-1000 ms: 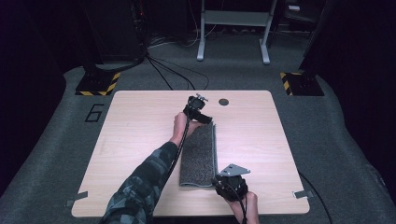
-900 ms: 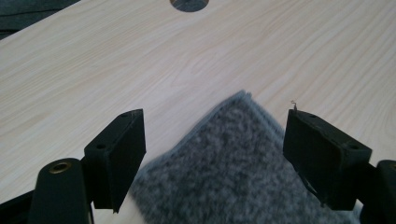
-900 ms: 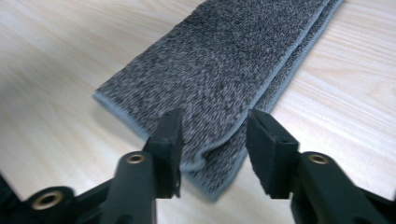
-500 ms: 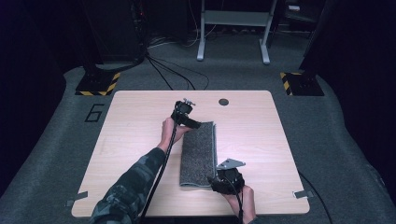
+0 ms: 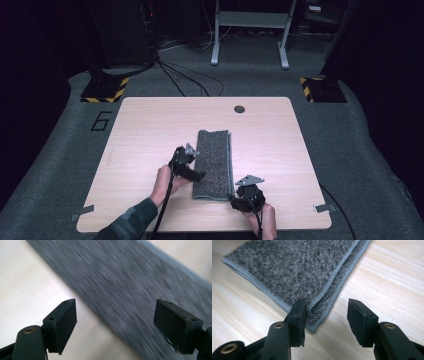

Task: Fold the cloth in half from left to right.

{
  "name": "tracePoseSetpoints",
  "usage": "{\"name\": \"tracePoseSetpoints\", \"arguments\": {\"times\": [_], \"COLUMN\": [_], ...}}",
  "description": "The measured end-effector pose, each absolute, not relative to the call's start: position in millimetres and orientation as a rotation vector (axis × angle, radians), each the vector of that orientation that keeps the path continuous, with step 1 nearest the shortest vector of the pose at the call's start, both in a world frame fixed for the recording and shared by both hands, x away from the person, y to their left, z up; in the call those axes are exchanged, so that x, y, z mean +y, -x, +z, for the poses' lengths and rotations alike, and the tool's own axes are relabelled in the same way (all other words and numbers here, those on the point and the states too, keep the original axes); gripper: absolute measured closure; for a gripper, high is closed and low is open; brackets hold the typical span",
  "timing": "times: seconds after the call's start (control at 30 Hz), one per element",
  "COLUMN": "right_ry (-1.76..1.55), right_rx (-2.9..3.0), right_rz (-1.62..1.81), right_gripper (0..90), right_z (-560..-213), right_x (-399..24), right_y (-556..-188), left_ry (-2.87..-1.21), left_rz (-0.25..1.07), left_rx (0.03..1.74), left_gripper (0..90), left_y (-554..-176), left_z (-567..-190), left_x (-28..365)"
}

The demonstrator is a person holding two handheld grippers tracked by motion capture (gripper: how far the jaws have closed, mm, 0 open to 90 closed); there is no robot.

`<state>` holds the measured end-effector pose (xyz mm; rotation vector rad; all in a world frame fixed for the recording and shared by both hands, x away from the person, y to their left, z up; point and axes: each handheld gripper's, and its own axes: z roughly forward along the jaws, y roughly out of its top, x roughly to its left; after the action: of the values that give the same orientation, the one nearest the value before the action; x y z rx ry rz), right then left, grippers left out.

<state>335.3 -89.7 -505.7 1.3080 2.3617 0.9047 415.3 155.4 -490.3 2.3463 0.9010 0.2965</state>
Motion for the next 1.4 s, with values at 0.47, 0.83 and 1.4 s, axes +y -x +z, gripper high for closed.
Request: {"name": "tracePoseSetpoints", "arguments": {"times": [0.47, 0.83, 1.4], "right_ry": [-1.310, -1.228, -1.351], "right_rx": [2.344, 2.415, 2.368], "right_rz": [0.879, 1.060, 1.014], "right_gripper": [49.4, 33.6, 26.9], "right_z": [-513, -491, -473], "right_x": [-96, -116, -97], "right_y": [-328, -351, -503], "left_ry": [-2.363, -2.243, -2.213], "left_rz": [0.363, 0.290, 0.311], "left_rx": [0.858, 0.918, 1.134], "left_gripper": [17.7, 13.5, 15.6], "left_y": [-365, -395, -540], "left_z": [-513, -487, -482], "left_x": [159, 183, 173]}}
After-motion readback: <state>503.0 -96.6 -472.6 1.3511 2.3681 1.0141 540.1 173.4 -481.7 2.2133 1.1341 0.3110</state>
